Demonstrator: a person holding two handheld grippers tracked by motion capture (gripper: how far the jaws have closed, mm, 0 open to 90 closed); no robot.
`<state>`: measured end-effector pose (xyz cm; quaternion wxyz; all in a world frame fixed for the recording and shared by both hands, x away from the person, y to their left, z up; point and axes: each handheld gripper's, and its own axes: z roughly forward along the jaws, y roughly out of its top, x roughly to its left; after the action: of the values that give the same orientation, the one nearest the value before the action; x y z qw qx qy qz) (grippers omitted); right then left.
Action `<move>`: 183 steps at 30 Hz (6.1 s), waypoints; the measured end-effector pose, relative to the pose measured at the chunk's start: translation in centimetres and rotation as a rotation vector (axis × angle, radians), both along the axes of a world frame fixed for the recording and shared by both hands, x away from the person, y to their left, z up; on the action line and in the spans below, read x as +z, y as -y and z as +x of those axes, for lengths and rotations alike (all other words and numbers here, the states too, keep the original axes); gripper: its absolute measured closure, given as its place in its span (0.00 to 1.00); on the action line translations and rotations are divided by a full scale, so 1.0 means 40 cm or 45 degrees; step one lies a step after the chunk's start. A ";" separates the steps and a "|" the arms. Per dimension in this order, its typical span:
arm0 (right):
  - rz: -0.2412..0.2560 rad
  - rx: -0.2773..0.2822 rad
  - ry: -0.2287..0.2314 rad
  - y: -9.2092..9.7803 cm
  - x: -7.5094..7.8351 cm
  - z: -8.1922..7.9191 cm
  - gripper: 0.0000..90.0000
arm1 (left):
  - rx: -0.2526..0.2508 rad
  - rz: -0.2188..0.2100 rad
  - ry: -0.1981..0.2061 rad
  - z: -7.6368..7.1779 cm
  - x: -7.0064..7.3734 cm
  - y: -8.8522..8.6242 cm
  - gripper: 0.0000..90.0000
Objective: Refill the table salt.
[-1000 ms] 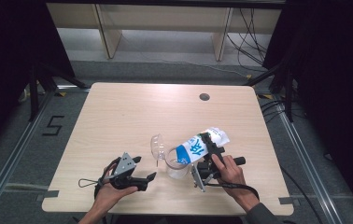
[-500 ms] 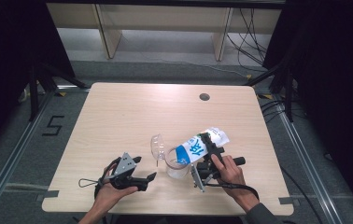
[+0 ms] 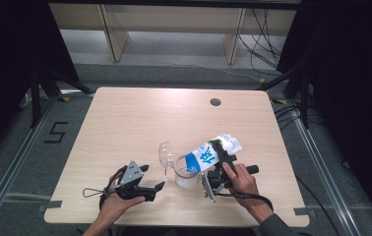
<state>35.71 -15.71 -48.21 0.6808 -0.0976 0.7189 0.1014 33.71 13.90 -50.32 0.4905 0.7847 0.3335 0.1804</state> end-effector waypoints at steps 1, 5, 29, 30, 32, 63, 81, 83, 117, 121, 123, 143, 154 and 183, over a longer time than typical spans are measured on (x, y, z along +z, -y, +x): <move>-0.003 -0.003 0.001 0.000 0.000 0.000 0.55 | 0.001 -0.001 -0.002 0.000 0.000 0.000 0.18; 0.069 -0.038 -0.034 0.001 -0.010 -0.004 0.55 | 0.001 0.000 -0.002 0.000 0.000 0.000 0.18; 0.058 -0.065 -0.031 0.001 -0.010 -0.010 0.56 | -0.008 -0.005 -0.006 0.000 -0.001 0.003 0.18; 0.062 -0.050 -0.022 0.001 -0.011 -0.008 0.56 | -0.007 -0.005 -0.006 0.000 -0.001 0.003 0.18; 0.056 -0.088 -0.059 0.001 -0.009 -0.012 0.56 | -0.003 -0.019 -0.006 0.000 -0.001 0.004 0.18; 0.026 -0.031 -0.020 -0.002 -0.008 -0.007 0.58 | -0.006 -0.011 -0.013 0.000 -0.002 0.004 0.18; 0.041 -0.034 -0.029 -0.001 -0.011 -0.007 0.58 | -0.006 -0.006 -0.008 0.000 -0.001 0.004 0.18; 0.017 -0.030 -0.021 -0.002 -0.007 -0.007 0.58 | -0.007 -0.006 -0.007 0.000 -0.001 0.004 0.18; 0.047 -0.038 -0.033 0.000 -0.011 -0.005 0.58 | -0.001 -0.005 -0.012 -0.001 -0.002 0.005 0.18; 0.007 -0.032 -0.016 -0.002 -0.006 -0.006 0.58 | -0.003 0.004 -0.011 0.000 -0.001 0.004 0.18; 0.006 -0.033 -0.016 -0.002 -0.005 -0.006 0.58 | -0.006 -0.005 -0.014 0.000 -0.002 0.004 0.18; 0.016 -0.044 -0.008 -0.004 -0.007 -0.006 0.58 | -0.006 -0.004 -0.014 0.000 -0.002 0.004 0.18; 0.031 -0.042 -0.014 -0.003 -0.009 -0.006 0.59 | -0.003 0.002 -0.012 0.000 -0.001 0.003 0.18; -0.015 -0.031 0.007 -0.002 -0.002 -0.004 0.59 | 0.000 -0.004 -0.011 0.000 -0.001 0.005 0.18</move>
<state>35.55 -15.64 -48.28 0.6833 -0.0931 0.7187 0.0888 33.70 13.71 -50.37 0.4901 0.7847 0.3359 0.1767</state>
